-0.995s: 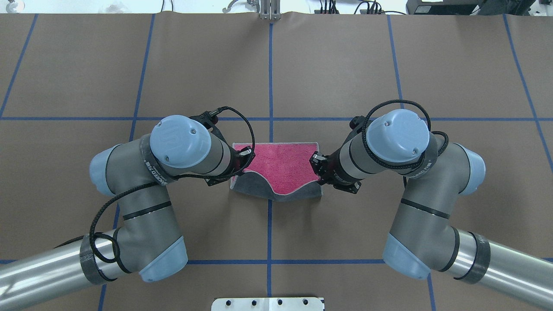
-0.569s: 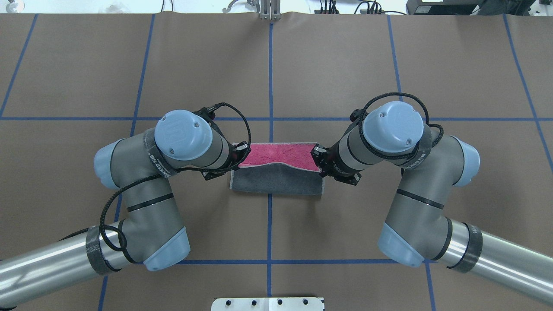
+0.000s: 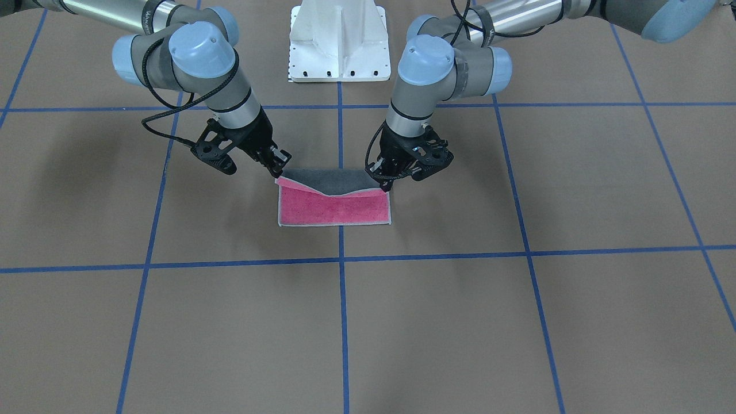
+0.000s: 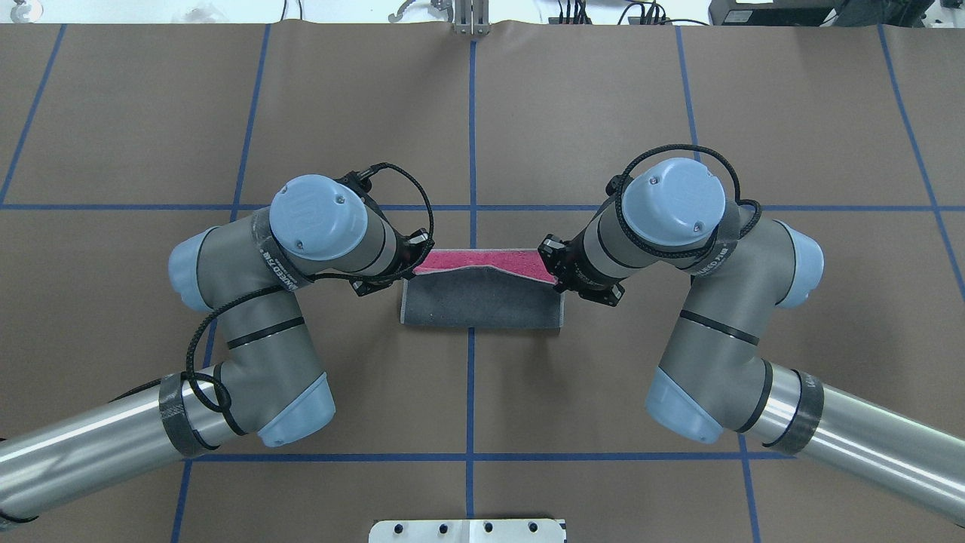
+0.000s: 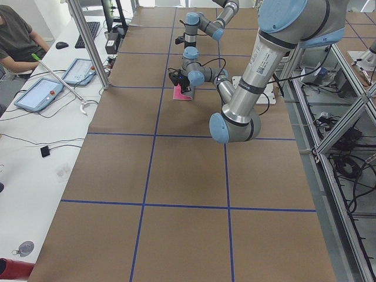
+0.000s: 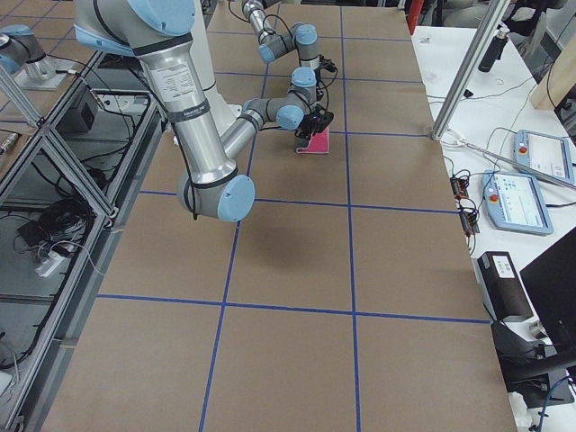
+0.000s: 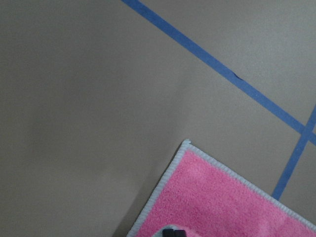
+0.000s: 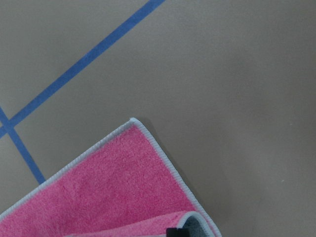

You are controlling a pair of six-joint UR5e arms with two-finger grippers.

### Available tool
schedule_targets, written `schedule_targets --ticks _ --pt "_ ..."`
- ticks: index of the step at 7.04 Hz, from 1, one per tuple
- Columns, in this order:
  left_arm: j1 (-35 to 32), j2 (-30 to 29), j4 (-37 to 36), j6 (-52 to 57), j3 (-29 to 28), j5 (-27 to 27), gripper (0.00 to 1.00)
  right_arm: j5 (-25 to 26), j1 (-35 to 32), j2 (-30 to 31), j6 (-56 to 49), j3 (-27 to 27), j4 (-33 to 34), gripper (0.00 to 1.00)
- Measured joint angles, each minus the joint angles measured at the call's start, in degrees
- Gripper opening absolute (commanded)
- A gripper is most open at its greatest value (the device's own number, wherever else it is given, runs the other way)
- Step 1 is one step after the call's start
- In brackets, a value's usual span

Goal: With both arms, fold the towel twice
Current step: 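Lay the folded edge down and open both grippers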

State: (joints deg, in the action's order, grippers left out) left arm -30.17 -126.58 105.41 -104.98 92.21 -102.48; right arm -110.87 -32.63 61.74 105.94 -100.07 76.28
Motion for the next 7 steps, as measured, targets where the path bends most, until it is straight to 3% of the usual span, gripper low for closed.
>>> schedule_targets --ticks 7 --pt "-1.3 -2.9 0.2 1.1 -4.3 0.0 0.00 -0.1 -1.2 -1.9 -1.0 4.0 -1.6 0.00"
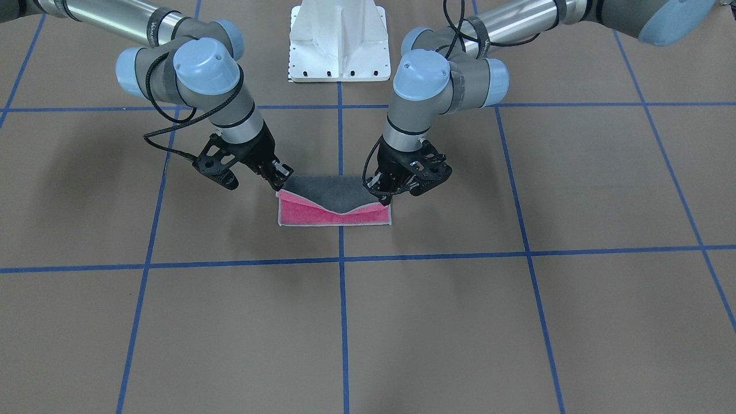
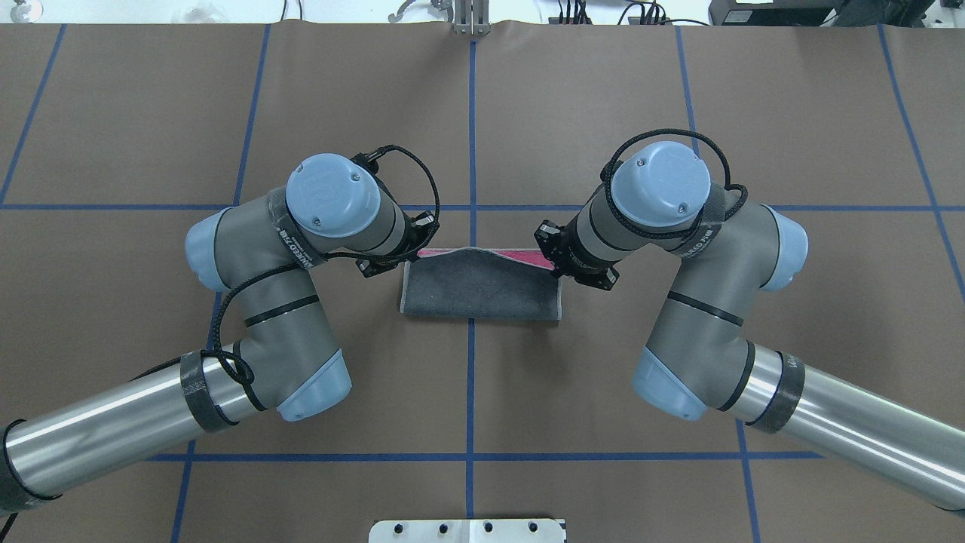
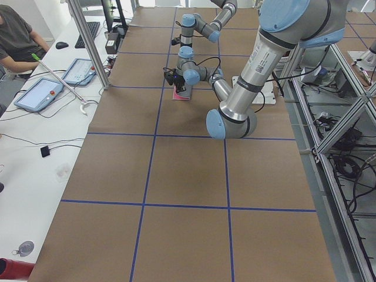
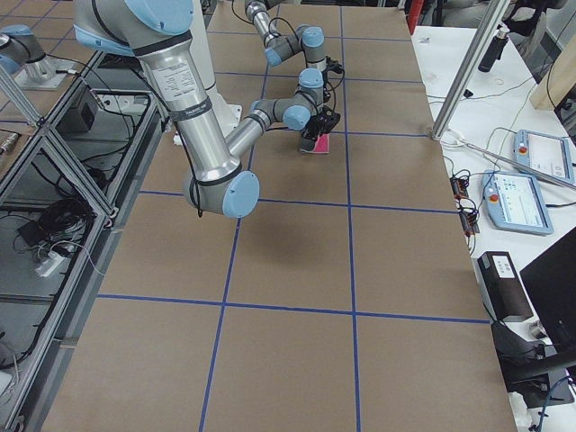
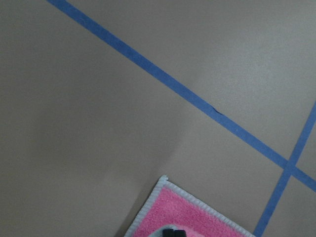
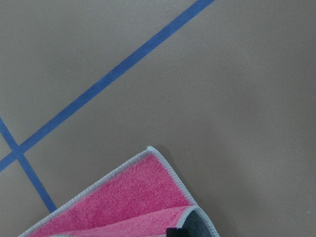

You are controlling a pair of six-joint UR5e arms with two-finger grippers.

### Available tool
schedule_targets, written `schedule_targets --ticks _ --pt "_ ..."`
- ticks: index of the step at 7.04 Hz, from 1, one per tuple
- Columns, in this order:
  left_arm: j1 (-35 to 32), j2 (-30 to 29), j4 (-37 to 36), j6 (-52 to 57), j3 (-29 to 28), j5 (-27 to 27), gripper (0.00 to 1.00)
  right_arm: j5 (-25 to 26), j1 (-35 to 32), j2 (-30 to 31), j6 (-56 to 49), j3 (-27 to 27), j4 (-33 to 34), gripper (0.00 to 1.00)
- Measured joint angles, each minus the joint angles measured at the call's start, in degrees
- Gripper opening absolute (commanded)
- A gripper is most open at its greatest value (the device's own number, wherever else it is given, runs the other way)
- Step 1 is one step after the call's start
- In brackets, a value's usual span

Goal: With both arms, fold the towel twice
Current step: 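Lay the folded edge down and open both grippers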

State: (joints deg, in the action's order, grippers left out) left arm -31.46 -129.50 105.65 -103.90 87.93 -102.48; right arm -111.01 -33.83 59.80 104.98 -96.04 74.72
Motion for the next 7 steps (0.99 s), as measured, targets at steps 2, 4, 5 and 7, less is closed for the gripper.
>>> schedule_targets --ticks 2,4,5,7 --pt "0.0 -0.1 0.0 0.1 -0.5 0.0 0.00 0.1 -0.3 0.0 0.1 2.0 -3.2 0.00" --pt "-0.1 -0.1 0.2 0.1 -0.9 -0.1 0.00 0.1 -0.7 -0.5 0.2 2.8 -4.1 0.00" --pt "-0.1 -0.1 0.2 0.1 -0.9 -0.1 0.00 0.0 -0.9 -1.2 0.2 3.5 -4.2 0.00" --pt "-0.1 0.0 0.3 0.0 -0.9 -0.1 0.00 0.0 -1.1 -1.8 0.2 4.3 -4.2 0.00"
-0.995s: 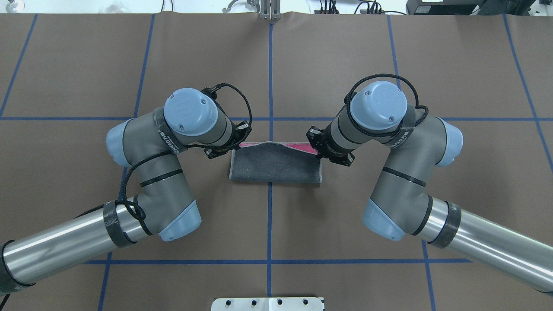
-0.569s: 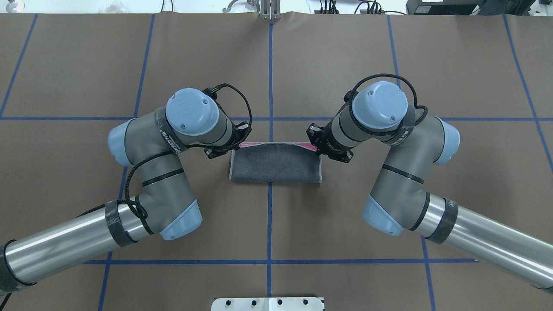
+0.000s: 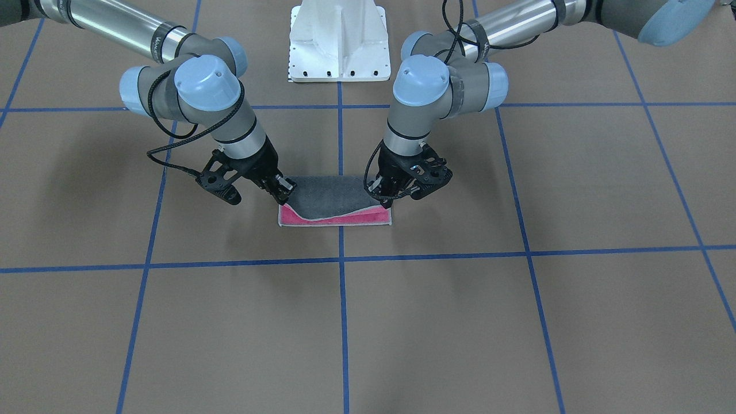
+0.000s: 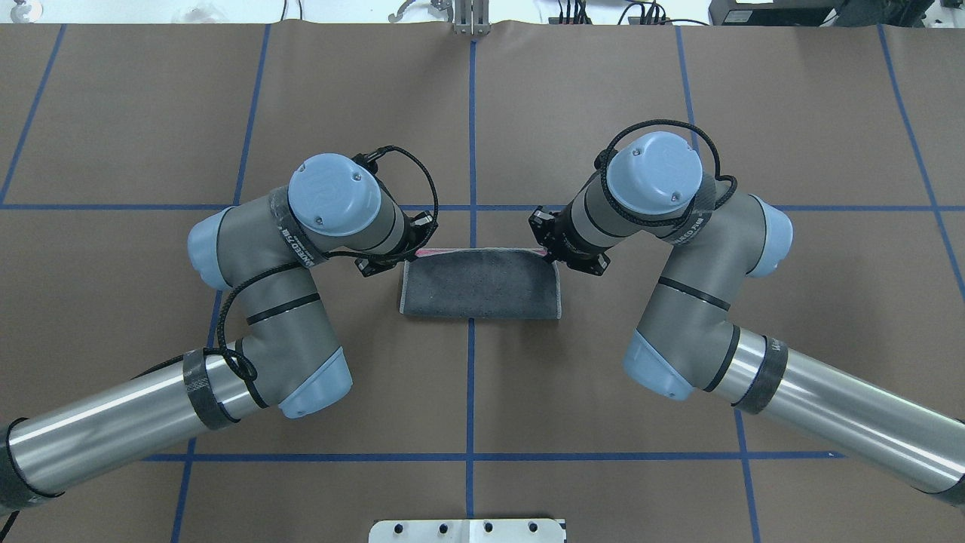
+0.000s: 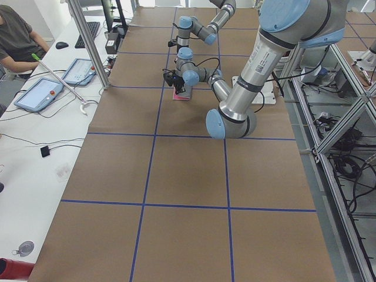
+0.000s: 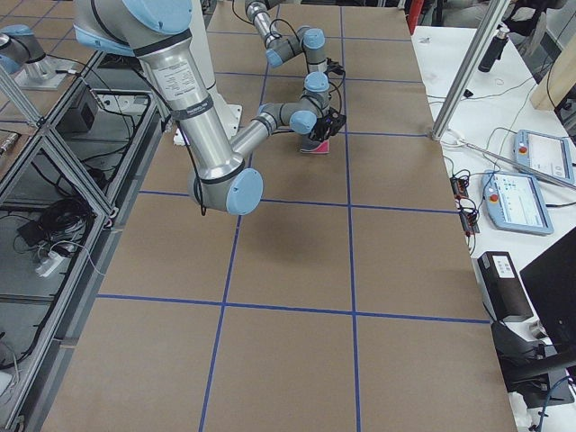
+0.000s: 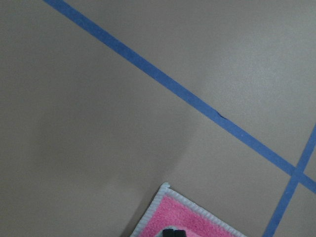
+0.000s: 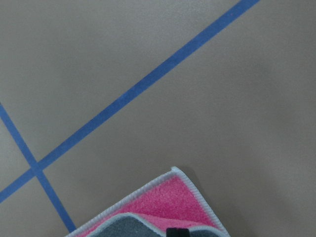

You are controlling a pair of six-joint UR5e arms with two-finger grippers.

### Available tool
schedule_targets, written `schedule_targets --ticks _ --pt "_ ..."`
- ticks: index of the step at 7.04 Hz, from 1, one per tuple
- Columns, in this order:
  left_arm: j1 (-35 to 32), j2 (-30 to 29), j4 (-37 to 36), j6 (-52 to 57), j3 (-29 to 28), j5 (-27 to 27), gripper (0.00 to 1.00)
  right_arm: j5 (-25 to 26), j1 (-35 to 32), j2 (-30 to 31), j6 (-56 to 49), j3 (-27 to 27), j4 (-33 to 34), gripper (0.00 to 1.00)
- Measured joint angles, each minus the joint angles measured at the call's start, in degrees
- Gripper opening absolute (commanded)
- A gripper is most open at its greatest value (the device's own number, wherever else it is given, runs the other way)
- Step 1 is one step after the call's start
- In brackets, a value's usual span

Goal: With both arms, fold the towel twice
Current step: 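Lay the folded edge down and open both grippers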

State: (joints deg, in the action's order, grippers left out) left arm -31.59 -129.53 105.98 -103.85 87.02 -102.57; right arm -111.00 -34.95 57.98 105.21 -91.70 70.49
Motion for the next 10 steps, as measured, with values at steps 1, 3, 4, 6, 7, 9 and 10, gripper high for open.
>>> schedule_targets --ticks 1,3,4,6,7,9,10 --pt "0.0 0.0 0.2 0.0 0.0 0.0 0.00 0.0 -0.1 0.0 0.0 0.1 0.0 0.00" --pt "-0.2 0.1 0.5 0.0 0.0 0.0 0.00 0.0 -0.3 -0.1 0.0 0.2 0.0 0.00" --pt "-0.3 0.1 0.6 0.0 0.0 0.0 0.00 -0.1 -0.4 -0.1 0.0 0.3 0.0 0.00" --pt "-0.7 0.2 0.7 0.1 0.0 -0.1 0.00 -0.2 -0.7 -0.1 0.0 0.4 0.0 0.00" --pt "-0.7 0.2 0.7 0.1 0.0 -0.2 0.00 -0.3 -0.7 -0.1 0.0 0.4 0.0 0.00" --pt "-0.8 0.3 0.7 0.1 0.0 -0.3 0.00 -0.4 -0.8 -0.6 0.0 0.7 0.0 0.00" --pt "-0.8 0.4 0.7 0.1 0.0 -0.3 0.14 -0.4 -0.8 -0.8 0.0 0.9 0.0 0.27"
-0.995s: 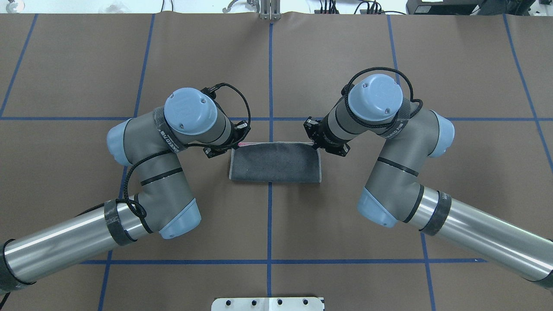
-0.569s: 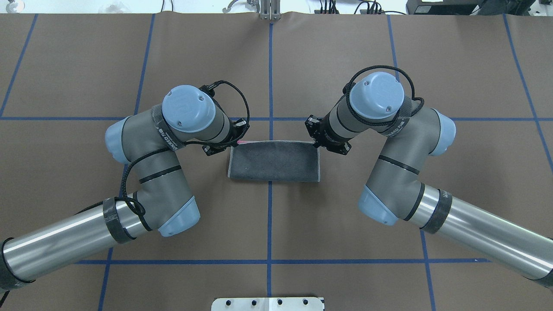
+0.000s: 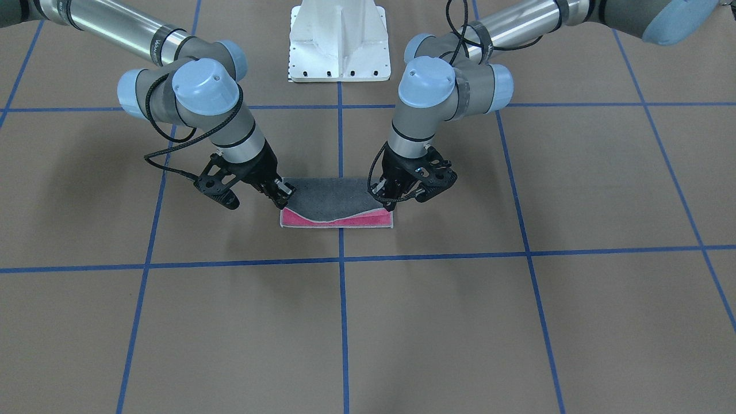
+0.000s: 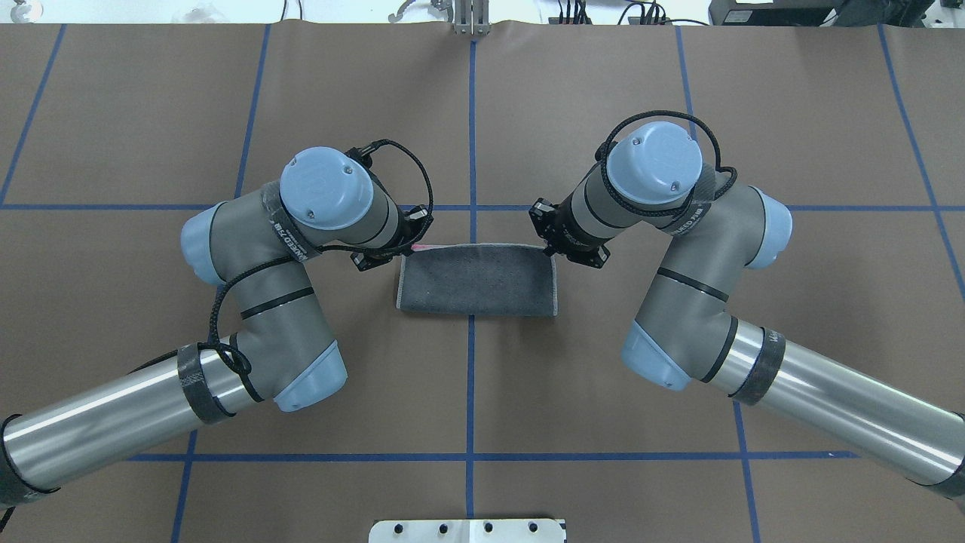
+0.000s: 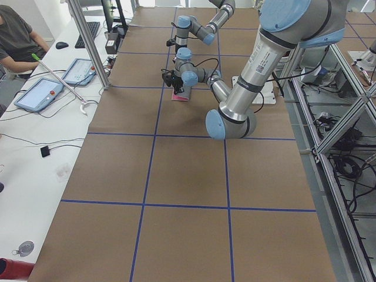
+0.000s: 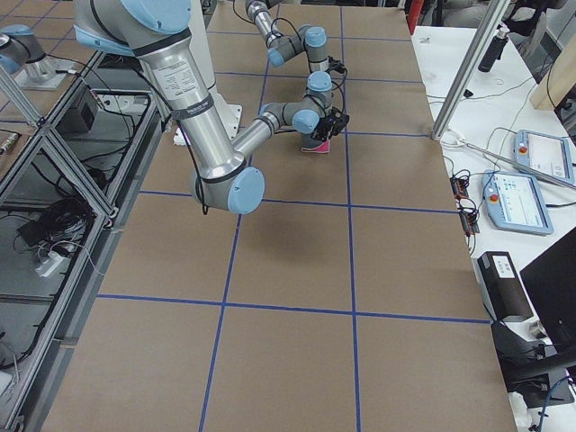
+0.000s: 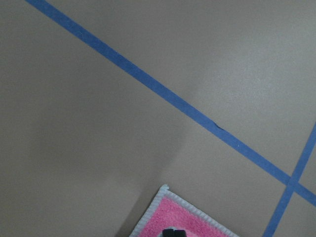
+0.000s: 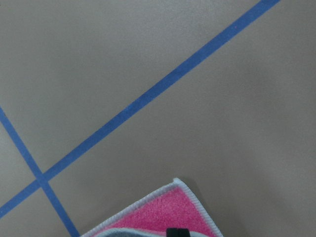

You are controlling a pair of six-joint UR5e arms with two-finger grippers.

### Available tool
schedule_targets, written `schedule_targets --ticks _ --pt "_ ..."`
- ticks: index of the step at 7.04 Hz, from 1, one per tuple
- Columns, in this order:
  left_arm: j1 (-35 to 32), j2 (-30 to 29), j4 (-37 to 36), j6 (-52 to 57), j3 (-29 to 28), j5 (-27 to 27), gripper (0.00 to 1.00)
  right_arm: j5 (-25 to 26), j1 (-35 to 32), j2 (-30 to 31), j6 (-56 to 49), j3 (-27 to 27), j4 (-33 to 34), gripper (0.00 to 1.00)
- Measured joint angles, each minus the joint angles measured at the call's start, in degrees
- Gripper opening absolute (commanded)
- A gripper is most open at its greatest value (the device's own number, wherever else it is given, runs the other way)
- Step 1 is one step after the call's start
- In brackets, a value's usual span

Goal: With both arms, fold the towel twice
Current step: 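Lay the folded edge down and open both grippers, then raise the left gripper away while the right gripper moves to the strip's end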

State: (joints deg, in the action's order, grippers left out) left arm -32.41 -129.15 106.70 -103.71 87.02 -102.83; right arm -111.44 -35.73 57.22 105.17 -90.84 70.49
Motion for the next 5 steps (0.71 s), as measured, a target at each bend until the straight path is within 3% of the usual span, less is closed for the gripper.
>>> schedule_targets --ticks 1,2,5 --pt "0.0 0.0 0.0 0.0 0.0 0.0 0.43 0.0 0.0 -0.2 0.0 0.2 0.0 0.56" --pt "-0.1 0.1 -0.1 -0.1 -0.2 0.0 0.70 0.0 0.0 -0.6 0.0 0.6 0.0 0.99" --pt "-0.5 0.3 -0.1 -0.7 -0.9 0.1 0.88 0.0 -0.5 -1.3 0.1 1.5 0.0 1.00"
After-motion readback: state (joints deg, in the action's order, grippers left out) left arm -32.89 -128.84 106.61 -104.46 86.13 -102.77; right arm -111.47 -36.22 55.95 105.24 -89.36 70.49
